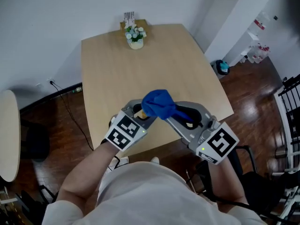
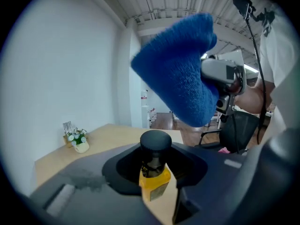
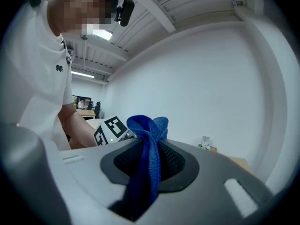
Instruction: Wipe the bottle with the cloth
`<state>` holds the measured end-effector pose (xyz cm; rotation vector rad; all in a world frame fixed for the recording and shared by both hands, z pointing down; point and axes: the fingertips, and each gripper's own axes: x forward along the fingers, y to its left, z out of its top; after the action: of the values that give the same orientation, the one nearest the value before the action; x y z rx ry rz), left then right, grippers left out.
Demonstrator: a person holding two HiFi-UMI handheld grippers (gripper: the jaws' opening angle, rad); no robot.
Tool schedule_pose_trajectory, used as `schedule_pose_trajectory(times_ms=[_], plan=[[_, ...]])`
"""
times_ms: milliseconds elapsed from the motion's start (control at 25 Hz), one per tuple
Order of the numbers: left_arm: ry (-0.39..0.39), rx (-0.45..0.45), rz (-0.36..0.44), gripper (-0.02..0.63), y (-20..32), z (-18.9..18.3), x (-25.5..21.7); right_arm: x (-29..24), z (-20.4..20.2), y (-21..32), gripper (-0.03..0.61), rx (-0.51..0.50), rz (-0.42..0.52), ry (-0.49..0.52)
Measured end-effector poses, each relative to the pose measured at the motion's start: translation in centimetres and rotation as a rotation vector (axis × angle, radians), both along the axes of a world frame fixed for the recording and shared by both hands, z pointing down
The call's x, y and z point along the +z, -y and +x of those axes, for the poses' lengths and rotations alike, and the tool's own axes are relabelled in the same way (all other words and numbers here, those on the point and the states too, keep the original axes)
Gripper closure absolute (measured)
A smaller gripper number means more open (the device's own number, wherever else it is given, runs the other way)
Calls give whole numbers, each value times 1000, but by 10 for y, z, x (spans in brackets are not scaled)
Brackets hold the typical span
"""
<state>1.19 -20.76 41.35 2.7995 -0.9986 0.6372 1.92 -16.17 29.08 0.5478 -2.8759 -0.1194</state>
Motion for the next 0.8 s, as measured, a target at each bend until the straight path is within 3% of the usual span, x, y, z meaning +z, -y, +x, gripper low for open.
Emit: schedule_pose_trajectory(times_ms=[200,480,680,800], plan=[[42,18,25,459,-5,2,-6,12,-41,-10,482,-121,27,-112],[36,-3,12,459,-8,-22,-7,26,-26,2,482,-63,-6,-145],[-58,-15,-30,457,-1,-33,-25,31,0,23,482,45,-28,-116],[-156,-35,-52,457,8,-44,-51,4,9,24,482,76,-9,28]])
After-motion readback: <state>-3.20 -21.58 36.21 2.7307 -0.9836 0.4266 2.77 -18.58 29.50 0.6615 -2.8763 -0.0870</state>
